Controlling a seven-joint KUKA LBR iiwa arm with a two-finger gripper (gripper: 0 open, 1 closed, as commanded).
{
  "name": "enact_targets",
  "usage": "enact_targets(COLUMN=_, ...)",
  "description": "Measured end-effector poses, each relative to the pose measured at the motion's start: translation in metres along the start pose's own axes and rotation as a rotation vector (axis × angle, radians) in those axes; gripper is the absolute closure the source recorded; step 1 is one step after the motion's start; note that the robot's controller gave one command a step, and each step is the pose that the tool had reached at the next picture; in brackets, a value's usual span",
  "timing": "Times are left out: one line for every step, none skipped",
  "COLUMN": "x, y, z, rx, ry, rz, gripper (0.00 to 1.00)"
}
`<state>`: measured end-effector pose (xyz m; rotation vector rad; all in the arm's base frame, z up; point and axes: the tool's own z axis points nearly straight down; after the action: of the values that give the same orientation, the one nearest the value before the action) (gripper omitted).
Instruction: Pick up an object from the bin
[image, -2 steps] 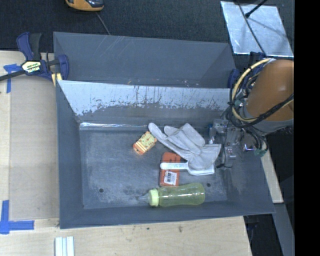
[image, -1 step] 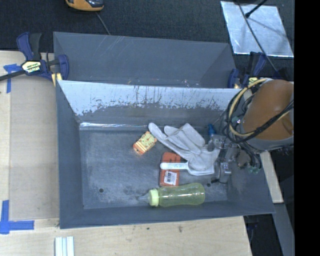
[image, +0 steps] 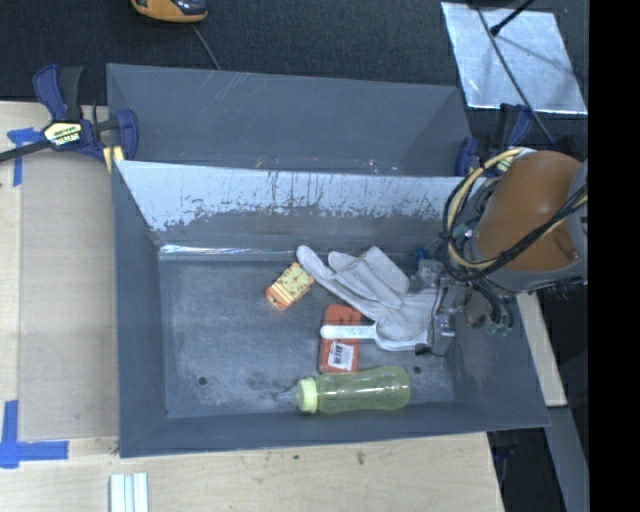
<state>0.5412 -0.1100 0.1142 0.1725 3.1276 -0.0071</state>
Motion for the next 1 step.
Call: enact_targets(x=-0.0079, y=0.0220, z=0.0181, rx=-0.005, ry=0.005, rz=-0.242, gripper=0.00)
